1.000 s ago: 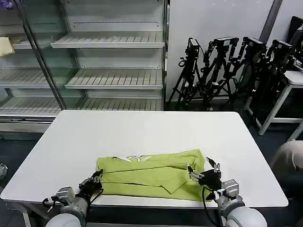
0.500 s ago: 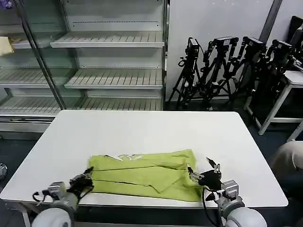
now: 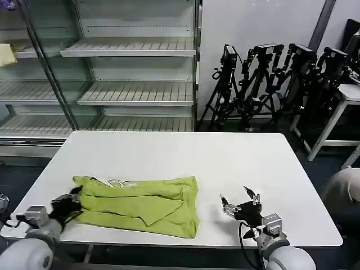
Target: Fold and organize the clothes.
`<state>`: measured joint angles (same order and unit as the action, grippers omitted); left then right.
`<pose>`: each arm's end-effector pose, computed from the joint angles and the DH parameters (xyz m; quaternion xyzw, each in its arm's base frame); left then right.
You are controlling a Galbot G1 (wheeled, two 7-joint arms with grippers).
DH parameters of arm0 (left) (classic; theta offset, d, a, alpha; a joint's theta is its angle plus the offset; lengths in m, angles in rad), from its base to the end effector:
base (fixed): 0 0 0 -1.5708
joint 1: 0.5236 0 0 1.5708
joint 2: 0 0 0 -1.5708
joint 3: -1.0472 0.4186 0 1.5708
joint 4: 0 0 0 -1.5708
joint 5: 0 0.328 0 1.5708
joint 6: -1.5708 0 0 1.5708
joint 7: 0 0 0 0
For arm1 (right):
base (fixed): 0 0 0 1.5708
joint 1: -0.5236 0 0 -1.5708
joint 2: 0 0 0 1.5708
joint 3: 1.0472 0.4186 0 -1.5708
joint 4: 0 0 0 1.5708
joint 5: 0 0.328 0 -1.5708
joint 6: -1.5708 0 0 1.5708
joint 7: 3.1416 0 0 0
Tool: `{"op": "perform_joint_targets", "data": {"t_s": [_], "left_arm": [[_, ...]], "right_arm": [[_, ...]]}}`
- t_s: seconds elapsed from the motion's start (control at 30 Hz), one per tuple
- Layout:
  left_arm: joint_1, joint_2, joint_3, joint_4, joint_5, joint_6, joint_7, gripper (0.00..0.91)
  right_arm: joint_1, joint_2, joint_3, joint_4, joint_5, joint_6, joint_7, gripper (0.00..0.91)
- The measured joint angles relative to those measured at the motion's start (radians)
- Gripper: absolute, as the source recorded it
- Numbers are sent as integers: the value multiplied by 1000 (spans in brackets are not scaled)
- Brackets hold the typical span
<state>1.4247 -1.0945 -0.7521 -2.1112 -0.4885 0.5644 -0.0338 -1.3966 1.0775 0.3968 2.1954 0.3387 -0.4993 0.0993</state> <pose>0.1836 0.1712 -0.2802 -0.0067 -0.9833 -0.0299 0.1792 0.1741 -0.0778 -0.2930 0.1262 -0.9772 0.0749 0.1536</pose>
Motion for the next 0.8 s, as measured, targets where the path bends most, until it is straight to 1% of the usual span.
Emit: {"op": "perform_joint_targets", "data": {"t_s": [0.37,0.8], "left_arm": [[-21,-43,156,-118,38,-7,26,20],[-53,-100,356,-136,65,-12,27,20]], "right_arm": [[-29,0,19,19,-5,4,-3,907],[-56,-16,77,41,5,14,-2,907]]}}
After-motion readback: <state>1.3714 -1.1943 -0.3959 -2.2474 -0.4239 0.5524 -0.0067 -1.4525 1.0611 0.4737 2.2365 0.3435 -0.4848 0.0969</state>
